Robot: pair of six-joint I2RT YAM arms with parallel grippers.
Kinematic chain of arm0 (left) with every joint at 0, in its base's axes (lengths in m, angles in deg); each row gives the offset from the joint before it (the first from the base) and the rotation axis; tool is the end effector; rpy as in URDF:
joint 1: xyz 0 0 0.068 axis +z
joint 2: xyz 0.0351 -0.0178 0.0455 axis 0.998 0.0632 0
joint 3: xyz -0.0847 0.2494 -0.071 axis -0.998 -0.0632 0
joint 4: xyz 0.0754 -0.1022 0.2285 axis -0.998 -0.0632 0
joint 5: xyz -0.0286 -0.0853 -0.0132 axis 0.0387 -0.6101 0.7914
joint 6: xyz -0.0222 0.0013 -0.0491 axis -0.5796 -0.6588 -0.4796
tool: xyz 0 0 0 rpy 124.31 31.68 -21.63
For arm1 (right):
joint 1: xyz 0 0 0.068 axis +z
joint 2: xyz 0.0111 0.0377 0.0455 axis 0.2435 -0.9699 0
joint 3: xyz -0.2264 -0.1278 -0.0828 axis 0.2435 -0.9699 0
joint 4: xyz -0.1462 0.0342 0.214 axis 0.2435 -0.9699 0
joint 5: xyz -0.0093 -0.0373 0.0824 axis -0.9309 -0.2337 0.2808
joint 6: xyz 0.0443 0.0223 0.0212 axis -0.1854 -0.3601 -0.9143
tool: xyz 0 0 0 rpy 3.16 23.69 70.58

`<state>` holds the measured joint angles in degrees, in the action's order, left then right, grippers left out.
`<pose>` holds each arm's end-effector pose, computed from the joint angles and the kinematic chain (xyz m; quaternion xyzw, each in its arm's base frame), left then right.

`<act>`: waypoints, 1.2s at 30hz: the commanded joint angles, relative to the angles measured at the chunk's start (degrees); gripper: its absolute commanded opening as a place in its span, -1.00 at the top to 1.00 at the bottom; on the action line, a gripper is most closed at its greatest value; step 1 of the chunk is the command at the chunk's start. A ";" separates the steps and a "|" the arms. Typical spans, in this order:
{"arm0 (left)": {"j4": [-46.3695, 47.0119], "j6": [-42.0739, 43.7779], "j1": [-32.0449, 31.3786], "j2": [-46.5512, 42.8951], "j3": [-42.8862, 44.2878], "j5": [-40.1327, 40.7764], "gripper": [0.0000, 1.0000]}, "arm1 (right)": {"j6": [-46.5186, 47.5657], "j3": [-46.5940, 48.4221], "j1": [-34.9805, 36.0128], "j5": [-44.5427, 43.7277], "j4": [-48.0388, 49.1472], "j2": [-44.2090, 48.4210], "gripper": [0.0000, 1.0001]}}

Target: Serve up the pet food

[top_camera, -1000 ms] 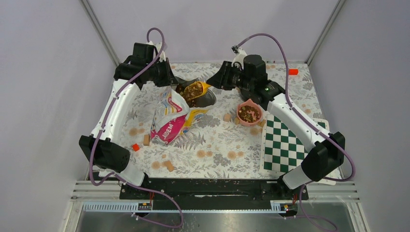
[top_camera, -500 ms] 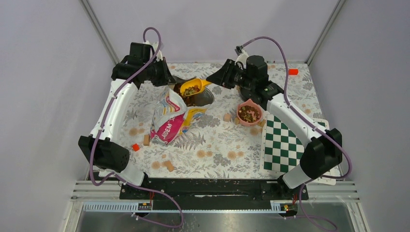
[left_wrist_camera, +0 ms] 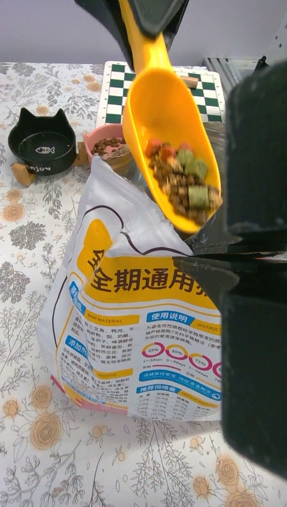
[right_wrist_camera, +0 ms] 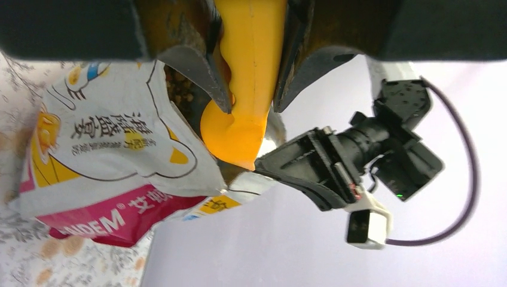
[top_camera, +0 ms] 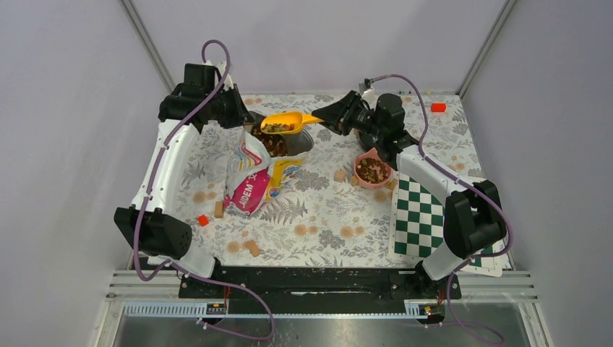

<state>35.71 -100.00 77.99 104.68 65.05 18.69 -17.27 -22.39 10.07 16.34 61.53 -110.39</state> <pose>0.3189 -0.0591 0.4140 -0.0306 0.9010 -0.2534 0.3509 0.3393 0.1740 0.3344 0.0662 0.6913 0.6450 0.3188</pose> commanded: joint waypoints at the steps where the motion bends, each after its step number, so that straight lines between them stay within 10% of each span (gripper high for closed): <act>1: 5.82 -2.21 1.50 -5.34 1.07 -0.75 1.00 | -6.91 -0.17 -2.02 2.53 12.61 1.17 1.00; 15: 9.88 -5.89 3.64 -6.96 -3.85 -1.45 1.00 | -19.95 -2.36 -5.32 2.31 29.29 -1.69 1.00; 36: 9.71 -5.47 3.90 -9.00 -6.59 -1.67 1.00 | -18.58 -26.36 -22.54 0.14 23.29 14.80 1.00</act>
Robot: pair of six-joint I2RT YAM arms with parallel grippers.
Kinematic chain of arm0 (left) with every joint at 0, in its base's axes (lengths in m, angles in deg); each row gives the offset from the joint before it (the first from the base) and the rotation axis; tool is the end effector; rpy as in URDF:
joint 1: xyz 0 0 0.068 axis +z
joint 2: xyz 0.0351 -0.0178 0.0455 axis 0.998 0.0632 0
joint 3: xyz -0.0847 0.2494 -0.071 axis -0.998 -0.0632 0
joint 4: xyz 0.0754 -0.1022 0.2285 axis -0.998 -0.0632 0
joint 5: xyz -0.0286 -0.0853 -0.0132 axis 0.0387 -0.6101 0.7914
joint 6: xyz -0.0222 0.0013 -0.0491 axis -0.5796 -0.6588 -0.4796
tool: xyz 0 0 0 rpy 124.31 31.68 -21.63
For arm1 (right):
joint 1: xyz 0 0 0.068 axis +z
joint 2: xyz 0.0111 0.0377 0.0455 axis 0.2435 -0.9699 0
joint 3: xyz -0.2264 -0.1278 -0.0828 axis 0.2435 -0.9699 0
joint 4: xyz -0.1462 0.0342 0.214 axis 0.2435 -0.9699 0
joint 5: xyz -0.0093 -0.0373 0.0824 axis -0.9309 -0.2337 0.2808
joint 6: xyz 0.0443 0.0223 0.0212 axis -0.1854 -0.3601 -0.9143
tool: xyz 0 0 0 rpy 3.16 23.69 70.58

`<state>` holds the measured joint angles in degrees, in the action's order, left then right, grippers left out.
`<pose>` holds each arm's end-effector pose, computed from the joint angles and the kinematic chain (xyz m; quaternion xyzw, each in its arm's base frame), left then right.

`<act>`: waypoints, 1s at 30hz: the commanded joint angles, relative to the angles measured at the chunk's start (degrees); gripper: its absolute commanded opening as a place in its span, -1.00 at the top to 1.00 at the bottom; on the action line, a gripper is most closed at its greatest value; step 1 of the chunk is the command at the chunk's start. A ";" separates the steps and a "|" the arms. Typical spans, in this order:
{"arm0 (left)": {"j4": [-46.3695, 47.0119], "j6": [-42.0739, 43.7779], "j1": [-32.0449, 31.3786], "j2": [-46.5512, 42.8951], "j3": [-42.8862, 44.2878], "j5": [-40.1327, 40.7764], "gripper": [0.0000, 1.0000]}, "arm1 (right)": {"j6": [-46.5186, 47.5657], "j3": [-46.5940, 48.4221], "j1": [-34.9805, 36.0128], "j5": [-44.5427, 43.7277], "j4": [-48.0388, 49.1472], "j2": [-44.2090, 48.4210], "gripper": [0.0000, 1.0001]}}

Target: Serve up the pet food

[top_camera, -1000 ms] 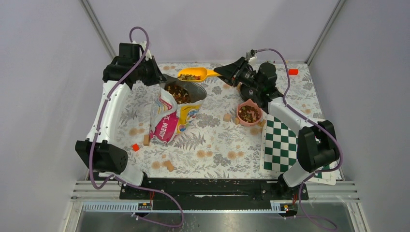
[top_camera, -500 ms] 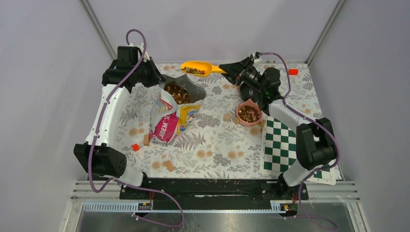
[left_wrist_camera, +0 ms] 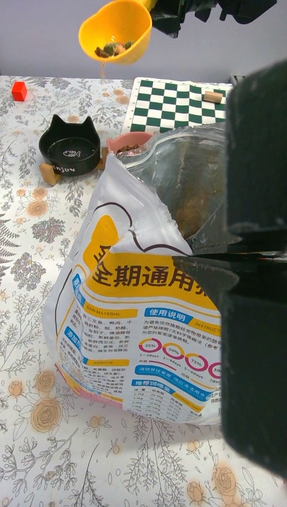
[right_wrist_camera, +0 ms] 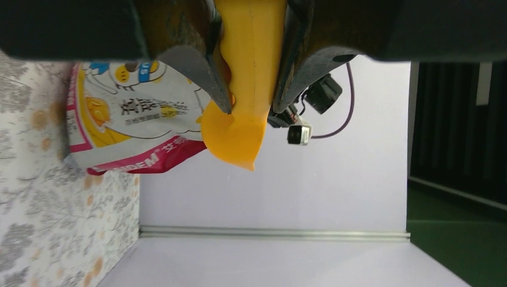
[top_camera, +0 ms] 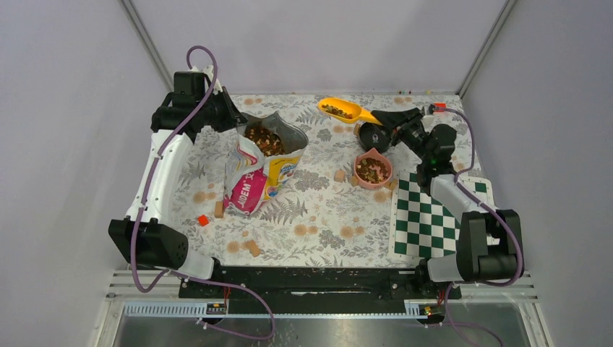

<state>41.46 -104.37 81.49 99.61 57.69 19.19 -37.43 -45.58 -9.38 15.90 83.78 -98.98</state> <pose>0.3070 -0.0380 0.4083 -0.0875 0.8855 -0.2574 0.3768 0.3085 0.0451 0.3003 0.2414 0.5905 0.6750 0.3706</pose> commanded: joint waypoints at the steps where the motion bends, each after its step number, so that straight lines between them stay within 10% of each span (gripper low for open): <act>1: 3.93 -1.09 0.40 -3.98 0.77 -2.16 1.00 | 2.66 -4.31 -4.16 0.89 -0.13 4.31 1.00; 30: 3.47 -0.39 0.49 -3.64 0.75 -1.94 1.00 | 33.66 -9.35 -24.32 1.46 -46.25 21.62 1.00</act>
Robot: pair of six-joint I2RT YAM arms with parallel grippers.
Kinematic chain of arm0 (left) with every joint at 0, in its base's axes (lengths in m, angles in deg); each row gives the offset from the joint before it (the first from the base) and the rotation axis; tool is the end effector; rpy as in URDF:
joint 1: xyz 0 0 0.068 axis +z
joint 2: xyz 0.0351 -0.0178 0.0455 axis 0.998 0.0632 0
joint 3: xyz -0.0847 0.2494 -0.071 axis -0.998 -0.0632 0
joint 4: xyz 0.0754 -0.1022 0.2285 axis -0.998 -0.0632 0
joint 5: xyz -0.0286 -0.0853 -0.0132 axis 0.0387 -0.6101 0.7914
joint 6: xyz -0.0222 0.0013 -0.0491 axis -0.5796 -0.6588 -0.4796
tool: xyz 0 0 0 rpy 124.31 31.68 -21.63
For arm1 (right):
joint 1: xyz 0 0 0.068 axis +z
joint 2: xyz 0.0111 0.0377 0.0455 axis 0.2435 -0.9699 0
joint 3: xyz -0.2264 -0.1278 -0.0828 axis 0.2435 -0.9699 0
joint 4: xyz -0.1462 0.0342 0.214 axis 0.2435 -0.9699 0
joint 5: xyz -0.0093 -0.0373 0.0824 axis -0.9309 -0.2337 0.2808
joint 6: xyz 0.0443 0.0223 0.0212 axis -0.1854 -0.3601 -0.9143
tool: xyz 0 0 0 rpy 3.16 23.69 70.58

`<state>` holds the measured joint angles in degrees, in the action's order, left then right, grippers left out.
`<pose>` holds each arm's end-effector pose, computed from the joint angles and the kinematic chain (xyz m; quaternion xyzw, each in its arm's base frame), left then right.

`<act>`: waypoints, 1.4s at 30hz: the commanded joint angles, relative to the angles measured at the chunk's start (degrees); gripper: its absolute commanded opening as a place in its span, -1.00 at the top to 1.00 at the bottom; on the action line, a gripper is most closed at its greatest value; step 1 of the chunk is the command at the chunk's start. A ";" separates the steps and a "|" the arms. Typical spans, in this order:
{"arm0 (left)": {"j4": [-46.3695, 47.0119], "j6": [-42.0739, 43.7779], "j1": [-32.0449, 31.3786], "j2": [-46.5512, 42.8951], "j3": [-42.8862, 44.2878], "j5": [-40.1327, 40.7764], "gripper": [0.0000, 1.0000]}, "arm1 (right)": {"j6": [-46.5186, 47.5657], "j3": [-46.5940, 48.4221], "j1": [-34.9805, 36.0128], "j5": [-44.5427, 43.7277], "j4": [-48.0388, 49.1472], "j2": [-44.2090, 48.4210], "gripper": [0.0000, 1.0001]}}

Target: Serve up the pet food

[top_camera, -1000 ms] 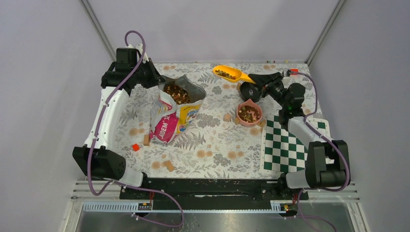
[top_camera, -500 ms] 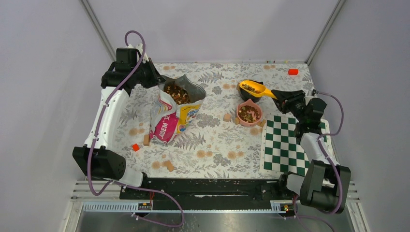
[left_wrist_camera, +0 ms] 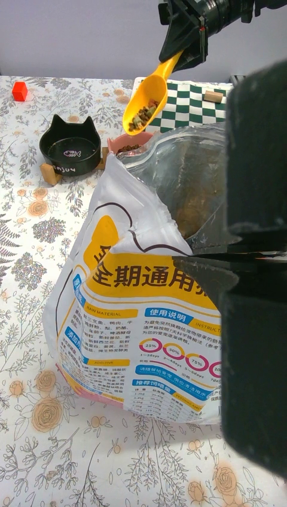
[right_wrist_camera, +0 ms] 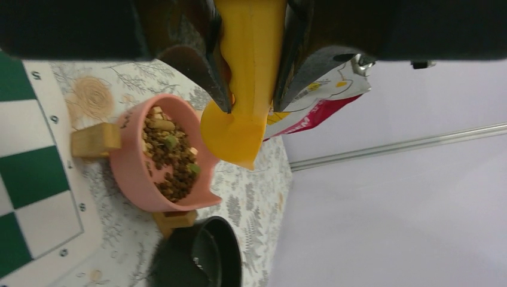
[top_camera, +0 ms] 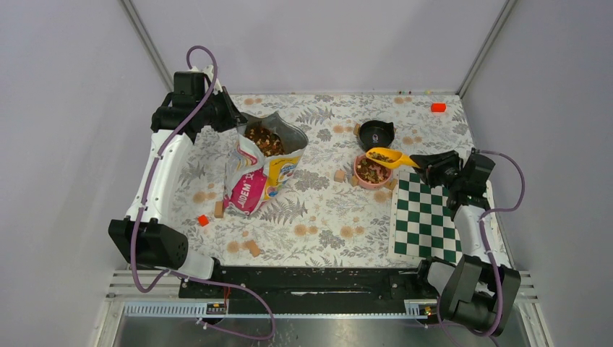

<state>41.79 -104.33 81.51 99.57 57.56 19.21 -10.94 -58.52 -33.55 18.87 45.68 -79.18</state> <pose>0.3073 -0.0379 0.4082 -0.0869 0.8847 -0.2574 0.3789 0.2255 -0.0573 0.2435 0.3765 0.6961 0.4468 0.4172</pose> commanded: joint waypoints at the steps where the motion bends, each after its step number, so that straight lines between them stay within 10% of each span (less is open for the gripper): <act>1: 3.15 -0.39 0.53 -3.48 0.90 -1.98 1.00 | 8.41 4.17 -0.16 -1.88 -9.31 1.59 1.00; 36: 3.15 -0.29 0.47 -3.41 0.73 -2.62 1.00 | 34.86 35.67 19.13 -35.45 -45.77 -5.59 1.00; 42: 4.24 -2.14 0.23 -4.06 -0.31 -5.53 1.00 | 35.70 38.85 20.64 -17.41 -37.13 -4.19 1.00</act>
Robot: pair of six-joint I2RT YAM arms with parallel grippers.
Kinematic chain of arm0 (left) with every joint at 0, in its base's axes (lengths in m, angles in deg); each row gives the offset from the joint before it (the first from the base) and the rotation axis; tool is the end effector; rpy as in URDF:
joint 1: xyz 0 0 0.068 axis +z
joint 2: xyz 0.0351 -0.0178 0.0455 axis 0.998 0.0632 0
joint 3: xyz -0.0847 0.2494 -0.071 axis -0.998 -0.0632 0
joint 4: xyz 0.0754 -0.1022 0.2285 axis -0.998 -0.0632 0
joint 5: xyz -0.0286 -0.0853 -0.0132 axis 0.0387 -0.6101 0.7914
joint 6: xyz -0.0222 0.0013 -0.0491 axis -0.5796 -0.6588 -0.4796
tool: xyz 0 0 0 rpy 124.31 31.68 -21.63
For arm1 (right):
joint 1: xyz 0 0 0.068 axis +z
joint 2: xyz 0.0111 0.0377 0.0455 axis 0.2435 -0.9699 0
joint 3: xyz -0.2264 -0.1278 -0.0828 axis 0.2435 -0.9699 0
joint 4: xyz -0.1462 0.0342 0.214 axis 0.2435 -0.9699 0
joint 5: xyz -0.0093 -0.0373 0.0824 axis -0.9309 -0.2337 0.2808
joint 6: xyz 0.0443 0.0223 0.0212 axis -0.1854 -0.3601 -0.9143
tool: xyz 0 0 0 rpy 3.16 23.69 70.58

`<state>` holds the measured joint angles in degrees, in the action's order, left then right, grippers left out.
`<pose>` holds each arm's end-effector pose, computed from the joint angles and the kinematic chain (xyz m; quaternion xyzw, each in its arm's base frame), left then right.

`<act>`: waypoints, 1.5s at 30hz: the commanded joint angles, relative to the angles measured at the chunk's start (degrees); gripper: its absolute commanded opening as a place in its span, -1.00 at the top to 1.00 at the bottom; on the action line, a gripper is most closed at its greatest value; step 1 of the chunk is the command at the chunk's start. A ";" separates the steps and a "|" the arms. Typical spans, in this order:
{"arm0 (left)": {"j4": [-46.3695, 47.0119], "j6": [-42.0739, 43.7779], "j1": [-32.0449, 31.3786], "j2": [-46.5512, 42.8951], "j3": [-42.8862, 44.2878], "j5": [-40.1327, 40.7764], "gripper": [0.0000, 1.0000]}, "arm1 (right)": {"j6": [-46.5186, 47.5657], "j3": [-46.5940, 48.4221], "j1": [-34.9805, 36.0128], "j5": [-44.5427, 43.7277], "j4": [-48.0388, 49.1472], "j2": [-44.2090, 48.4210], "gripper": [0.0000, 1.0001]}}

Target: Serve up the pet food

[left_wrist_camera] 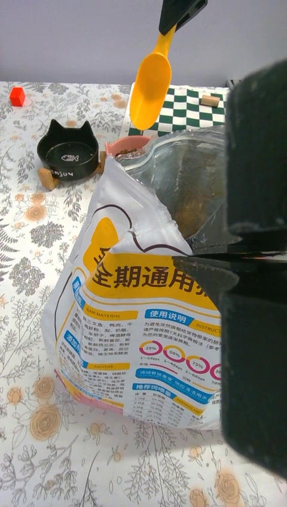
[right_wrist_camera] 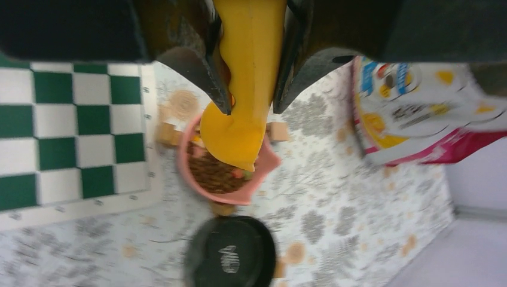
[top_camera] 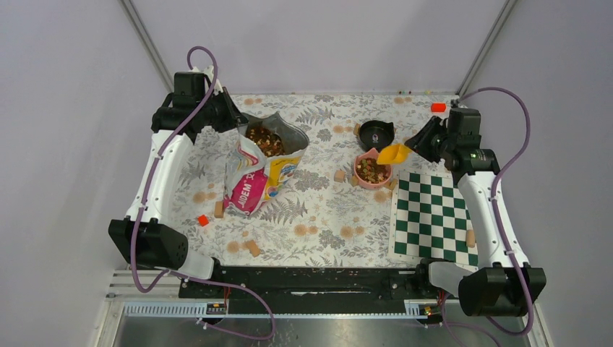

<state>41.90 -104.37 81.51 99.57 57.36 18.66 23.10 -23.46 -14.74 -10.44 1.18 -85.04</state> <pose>0.3074 -0.0382 0.4074 -0.0852 0.8846 -0.2614 0.3766 0.2522 0.0016 0.3542 0.2049 0.8560 0.1741 0.4416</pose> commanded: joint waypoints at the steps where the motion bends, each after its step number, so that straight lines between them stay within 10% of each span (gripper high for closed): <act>1: 4.51 -2.48 0.02 -4.21 -0.35 -5.35 1.00 | 0.84 3.97 2.03 16.35 10.18 1.94 1.00; 13: 7.93 -5.62 -6.36 -3.46 -1.99 -4.21 1.00 | -21.06 5.31 15.08 32.39 41.93 -1.53 1.00; 32: 10.99 -8.81 -10.41 -2.15 -3.93 -4.44 1.00 | 4.56 21.74 37.43 6.58 15.40 -25.65 1.00; 45: 13.21 -10.58 -10.41 0.23 -2.85 -3.24 1.00 | -7.93 23.20 40.23 27.31 30.55 -40.77 1.00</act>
<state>47.95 -113.03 71.63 100.00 52.86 17.59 23.51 -0.14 25.33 5.13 21.64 -124.01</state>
